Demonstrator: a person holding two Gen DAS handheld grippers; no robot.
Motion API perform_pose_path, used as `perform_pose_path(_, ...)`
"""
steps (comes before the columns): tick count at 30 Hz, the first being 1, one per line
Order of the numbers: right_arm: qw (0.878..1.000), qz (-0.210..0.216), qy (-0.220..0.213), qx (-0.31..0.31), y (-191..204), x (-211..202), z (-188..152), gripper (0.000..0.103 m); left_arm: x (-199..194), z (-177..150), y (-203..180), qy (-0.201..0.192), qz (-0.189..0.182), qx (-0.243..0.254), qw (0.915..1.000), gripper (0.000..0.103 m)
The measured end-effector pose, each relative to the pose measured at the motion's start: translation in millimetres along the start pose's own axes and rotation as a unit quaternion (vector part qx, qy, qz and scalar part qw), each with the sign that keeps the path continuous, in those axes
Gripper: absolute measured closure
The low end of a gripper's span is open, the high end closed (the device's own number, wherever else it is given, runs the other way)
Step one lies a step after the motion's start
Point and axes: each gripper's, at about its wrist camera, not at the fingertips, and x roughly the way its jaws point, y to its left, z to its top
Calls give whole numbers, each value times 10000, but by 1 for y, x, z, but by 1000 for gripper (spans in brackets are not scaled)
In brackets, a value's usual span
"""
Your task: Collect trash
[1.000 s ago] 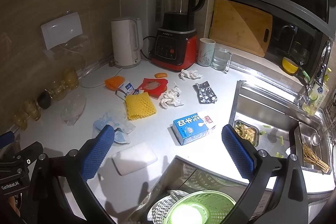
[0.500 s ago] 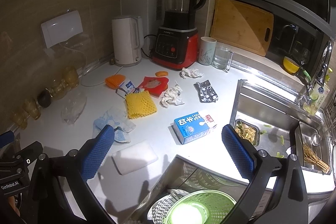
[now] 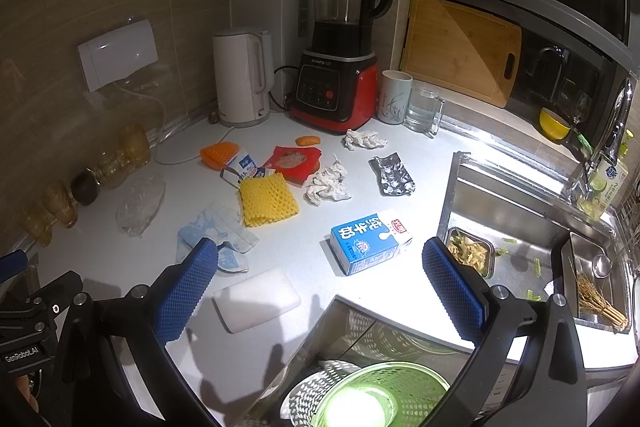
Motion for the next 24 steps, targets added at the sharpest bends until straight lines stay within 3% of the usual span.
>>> perform_pose_path(24,10000,6,20,-14,2,1,-2,2,1,-2,0,21,11,15,10000,6)
